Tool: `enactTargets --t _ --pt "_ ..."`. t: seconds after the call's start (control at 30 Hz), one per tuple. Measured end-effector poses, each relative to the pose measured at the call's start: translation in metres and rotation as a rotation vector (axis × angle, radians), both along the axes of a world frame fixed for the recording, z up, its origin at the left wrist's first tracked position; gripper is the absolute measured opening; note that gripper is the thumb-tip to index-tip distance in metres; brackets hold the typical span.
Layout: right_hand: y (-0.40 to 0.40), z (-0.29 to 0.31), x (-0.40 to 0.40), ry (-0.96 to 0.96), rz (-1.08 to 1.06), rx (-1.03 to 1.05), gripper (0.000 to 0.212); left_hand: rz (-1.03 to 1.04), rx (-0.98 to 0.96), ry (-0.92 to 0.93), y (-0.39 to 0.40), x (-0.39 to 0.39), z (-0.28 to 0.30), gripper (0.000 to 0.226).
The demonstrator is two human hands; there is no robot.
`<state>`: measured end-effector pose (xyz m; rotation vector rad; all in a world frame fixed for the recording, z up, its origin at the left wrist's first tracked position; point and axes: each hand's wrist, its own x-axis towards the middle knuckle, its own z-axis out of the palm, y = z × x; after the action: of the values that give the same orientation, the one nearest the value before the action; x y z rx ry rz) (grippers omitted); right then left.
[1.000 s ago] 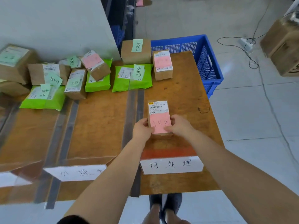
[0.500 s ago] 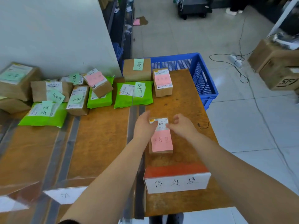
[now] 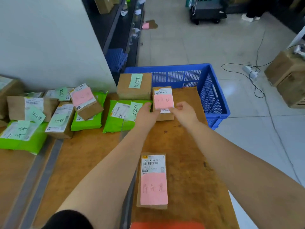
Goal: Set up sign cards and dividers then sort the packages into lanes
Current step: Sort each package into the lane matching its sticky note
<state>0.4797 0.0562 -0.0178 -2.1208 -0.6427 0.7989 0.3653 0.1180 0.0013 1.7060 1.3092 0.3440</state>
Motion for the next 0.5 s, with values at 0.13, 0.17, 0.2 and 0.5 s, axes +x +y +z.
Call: enactTargets --t 0.13,0.17,0.2,0.5 --pt "0.034 -0.027 0.023 0.029 -0.020 0.016 0.057 0.097 -0.084 -0.036 0.020 0.031 -0.026 0.048" --pt "0.041 -0.033 0.027 0.055 -0.036 0.026 0.057 0.126 -0.101 -0.059 0.025 0.037 -0.032 0.045" --pt "0.046 -0.039 0.030 0.085 -0.051 0.036 0.058 0.150 -0.109 -0.079 0.028 0.042 -0.039 0.042" --pt "0.057 -0.059 0.034 0.101 -0.032 0.085 0.040 0.148 -0.142 -0.068 0.035 0.055 -0.062 0.044"
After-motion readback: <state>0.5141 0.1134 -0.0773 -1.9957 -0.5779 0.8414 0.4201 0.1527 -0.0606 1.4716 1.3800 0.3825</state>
